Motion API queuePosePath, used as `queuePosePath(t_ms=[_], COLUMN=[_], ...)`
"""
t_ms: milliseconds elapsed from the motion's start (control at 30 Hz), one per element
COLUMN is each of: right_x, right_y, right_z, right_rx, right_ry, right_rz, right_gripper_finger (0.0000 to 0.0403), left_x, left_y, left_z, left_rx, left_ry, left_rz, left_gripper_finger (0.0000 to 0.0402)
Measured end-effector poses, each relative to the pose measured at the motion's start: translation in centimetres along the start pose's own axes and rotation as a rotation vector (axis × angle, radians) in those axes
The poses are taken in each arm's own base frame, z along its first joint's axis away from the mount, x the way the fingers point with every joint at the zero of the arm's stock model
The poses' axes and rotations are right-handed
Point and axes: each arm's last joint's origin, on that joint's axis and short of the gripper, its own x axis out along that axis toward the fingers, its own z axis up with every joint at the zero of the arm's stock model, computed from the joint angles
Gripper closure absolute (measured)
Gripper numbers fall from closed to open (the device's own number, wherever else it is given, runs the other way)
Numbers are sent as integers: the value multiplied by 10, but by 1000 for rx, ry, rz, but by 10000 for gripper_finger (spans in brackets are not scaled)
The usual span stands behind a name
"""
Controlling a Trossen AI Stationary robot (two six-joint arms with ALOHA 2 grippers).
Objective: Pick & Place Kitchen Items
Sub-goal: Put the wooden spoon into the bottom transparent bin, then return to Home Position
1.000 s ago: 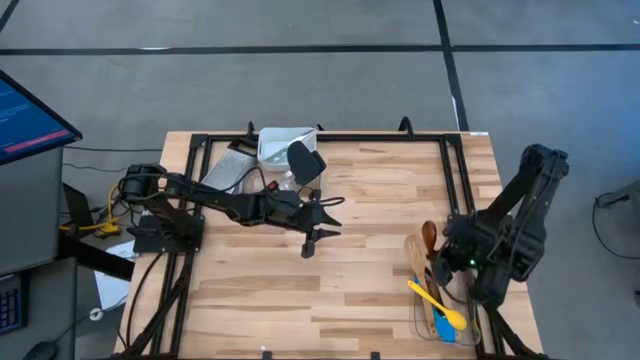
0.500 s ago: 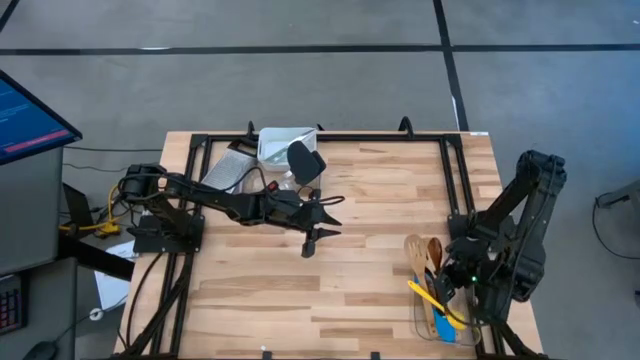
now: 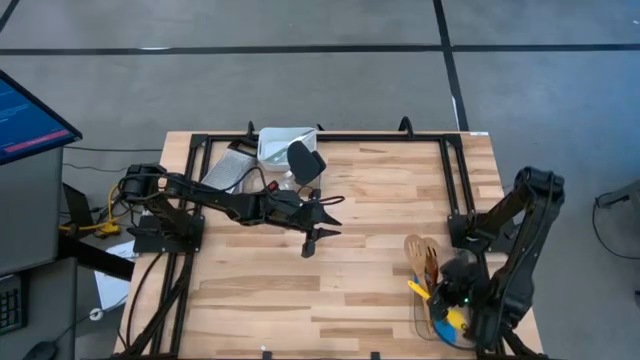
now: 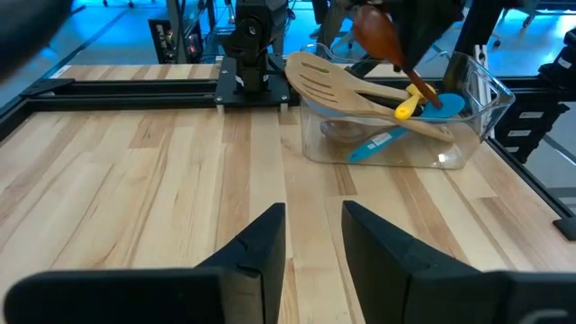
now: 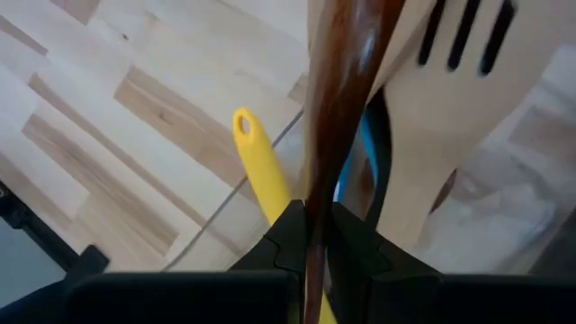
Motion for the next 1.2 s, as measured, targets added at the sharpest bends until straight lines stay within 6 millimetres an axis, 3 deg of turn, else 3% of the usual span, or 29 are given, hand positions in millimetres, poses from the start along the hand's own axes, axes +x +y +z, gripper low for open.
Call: queuePosePath(t_ms=[300, 533, 667, 867, 1067, 1200], right_x=[9, 9, 8, -5, -21, -25], right_y=[4, 4, 4, 2, -4, -5], right_z=[-11, -9, -5, 18, 55, 76], right_rx=[-9, -48, -55, -61, -145, -283], right_ry=[10, 11, 43, 110, 127, 36], right_rz=[-19, -32, -53, -14, 85, 145], right_gripper_finger=[379, 296, 268, 267, 302, 328], left_x=[0, 0, 0, 0, 0, 0], left_y=[0, 0, 0, 0, 0, 0], left_z=[0, 0, 0, 0, 0, 0], left_rx=[0, 0, 0, 0, 0, 0], left_ry=[-2, -3, -3, -4, -3, -3], left_rz=[0, 0, 0, 0, 0, 0], left_gripper_finger=[305, 305, 305, 305, 305, 305])
